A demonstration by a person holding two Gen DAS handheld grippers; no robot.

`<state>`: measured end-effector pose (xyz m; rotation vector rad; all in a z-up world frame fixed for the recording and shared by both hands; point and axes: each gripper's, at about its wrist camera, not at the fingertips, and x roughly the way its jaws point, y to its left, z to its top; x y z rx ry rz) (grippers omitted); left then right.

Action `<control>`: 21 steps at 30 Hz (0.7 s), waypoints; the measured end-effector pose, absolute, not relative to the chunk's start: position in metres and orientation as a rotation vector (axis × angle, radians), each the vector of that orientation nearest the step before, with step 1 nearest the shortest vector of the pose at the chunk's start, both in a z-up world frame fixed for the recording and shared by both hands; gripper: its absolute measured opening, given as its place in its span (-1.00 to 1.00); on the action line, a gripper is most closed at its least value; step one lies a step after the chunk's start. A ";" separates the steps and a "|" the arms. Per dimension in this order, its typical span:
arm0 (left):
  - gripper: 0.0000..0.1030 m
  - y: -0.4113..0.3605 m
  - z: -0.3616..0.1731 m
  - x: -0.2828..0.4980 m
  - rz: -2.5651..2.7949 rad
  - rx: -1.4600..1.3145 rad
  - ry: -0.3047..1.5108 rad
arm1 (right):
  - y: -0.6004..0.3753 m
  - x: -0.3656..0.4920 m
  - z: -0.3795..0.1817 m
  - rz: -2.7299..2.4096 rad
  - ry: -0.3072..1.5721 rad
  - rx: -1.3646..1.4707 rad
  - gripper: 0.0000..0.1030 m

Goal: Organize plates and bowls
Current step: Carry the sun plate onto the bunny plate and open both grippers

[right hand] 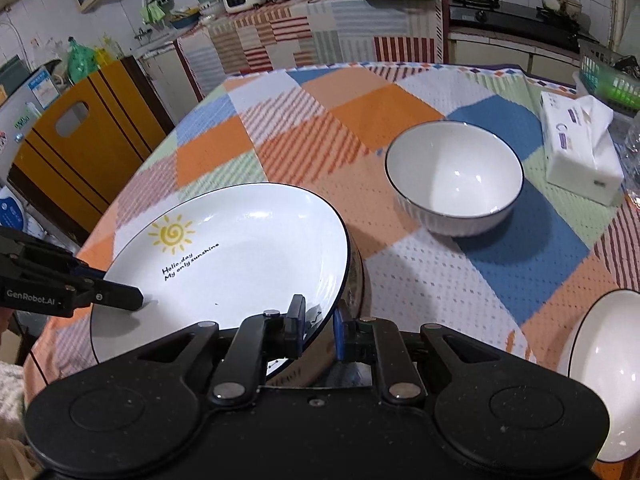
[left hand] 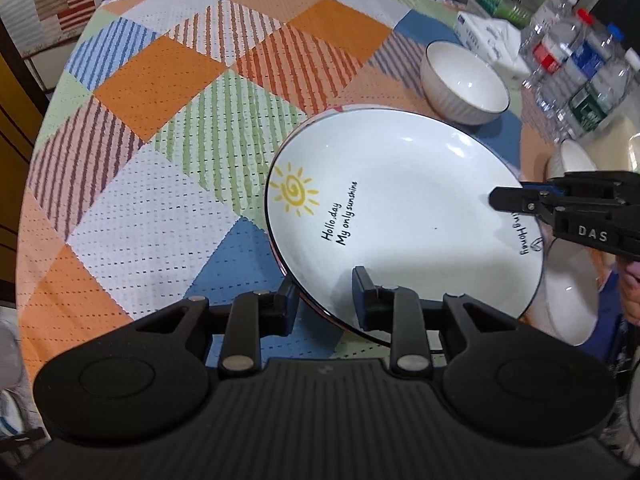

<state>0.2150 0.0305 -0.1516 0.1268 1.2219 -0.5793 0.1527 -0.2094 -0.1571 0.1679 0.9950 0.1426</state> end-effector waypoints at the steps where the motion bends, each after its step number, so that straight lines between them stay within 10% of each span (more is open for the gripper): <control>1: -0.49 0.028 -0.152 0.214 -0.570 0.149 1.222 | -0.207 0.152 -0.158 0.140 1.002 0.155 -0.62; 21: -0.51 -0.002 -0.162 0.203 -0.406 0.320 1.177 | -0.139 0.141 -0.174 0.003 0.961 -0.398 -0.47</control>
